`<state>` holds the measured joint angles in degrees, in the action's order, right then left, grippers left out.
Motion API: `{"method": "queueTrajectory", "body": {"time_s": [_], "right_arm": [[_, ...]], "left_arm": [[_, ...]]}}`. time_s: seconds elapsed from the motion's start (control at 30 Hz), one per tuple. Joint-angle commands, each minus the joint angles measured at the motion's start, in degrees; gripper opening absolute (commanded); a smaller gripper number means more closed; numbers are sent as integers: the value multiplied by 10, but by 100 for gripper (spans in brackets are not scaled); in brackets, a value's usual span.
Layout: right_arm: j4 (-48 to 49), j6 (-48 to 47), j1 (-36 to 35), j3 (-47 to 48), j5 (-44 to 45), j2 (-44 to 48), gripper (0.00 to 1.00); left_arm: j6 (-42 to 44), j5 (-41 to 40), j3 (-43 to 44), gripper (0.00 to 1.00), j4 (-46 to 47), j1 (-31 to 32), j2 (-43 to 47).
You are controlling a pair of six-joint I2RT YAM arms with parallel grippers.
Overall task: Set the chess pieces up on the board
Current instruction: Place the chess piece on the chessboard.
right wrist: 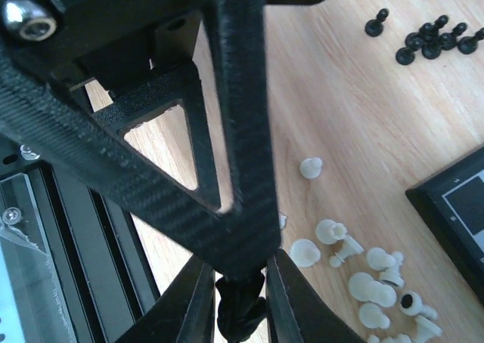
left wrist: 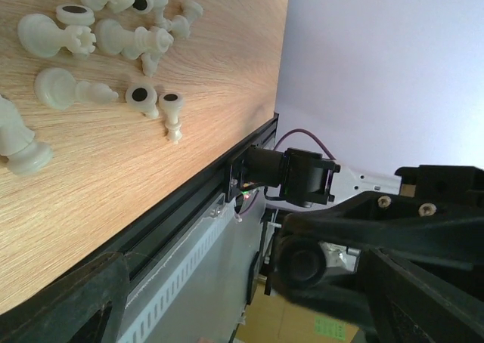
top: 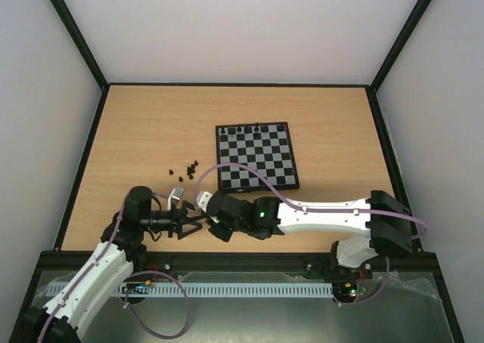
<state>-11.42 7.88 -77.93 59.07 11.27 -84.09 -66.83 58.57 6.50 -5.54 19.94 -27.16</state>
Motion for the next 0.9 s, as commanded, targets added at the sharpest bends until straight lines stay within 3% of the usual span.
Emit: {"method": "queueTrajectory", "body": {"time_s": [0.0, 0.13, 0.3, 0.47, 0.87], "right_arm": [[-19, -7, -16, 31, 7, -38, 17], [-24, -8, -22, 48, 12, -64, 17], [-24, -10, -24, 52, 17, -67, 17], [-22, -12, -24, 53, 15, -62, 17], [-12, -16, -25, 58, 0, -65, 17]], "left_arm": [[8, 22, 1, 87, -3, -3, -3], [18, 26, 0, 81, -12, -3, -4], [26, 29, -2, 63, -23, -3, 1], [32, 29, -8, 60, -24, -4, 0], [47, 23, -26, 42, 8, -5, -41]]}}
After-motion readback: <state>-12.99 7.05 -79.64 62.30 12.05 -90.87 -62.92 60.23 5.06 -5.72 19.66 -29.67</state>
